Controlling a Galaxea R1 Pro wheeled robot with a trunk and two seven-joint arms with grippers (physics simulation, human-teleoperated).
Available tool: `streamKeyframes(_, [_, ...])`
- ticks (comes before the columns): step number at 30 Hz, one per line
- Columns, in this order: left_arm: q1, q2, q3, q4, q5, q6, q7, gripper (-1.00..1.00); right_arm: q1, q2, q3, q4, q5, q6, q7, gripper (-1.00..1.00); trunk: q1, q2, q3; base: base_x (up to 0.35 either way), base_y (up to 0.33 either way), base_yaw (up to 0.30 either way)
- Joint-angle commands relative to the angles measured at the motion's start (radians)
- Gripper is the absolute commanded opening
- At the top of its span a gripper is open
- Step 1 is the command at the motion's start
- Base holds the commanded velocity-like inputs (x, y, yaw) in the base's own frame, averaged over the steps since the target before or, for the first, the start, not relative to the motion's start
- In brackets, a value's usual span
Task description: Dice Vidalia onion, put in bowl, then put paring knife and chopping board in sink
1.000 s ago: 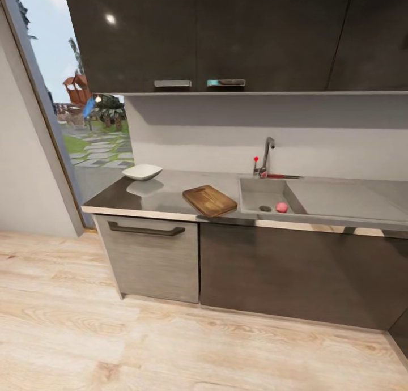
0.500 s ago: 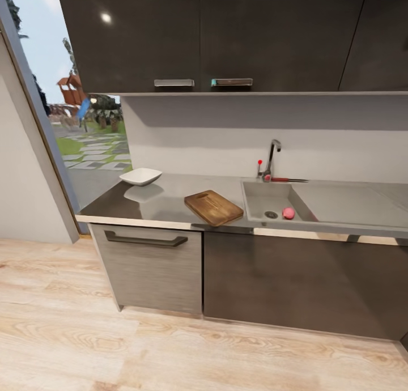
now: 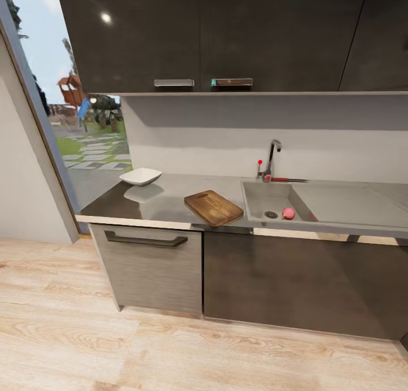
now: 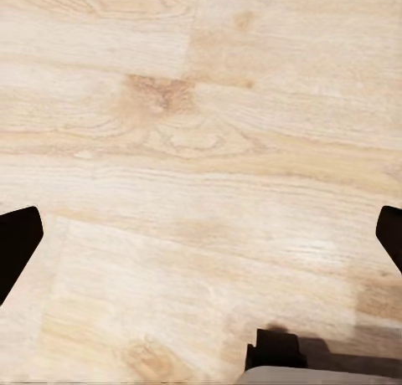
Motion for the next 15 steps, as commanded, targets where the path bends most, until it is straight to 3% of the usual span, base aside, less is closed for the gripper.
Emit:
streamKeyframes(1, [-0.001,0.002,0.001,0.011,0.001,-0.002,0.002,1.00,-0.001,-0.001,0.000,0.038,-0.001,-0.004,-0.001,1.00,0.000,0.000,-0.001,0.000,0.000,0.000])
streamKeyframes(15, [-0.001,0.020,0.005,0.123,0.002,0.002,0.006,1.00,-0.001,-0.001,0.005,0.073,0.004,-0.006,0.003,1.00,0.000,0.000,-0.001,0.000,0.000,0.000])
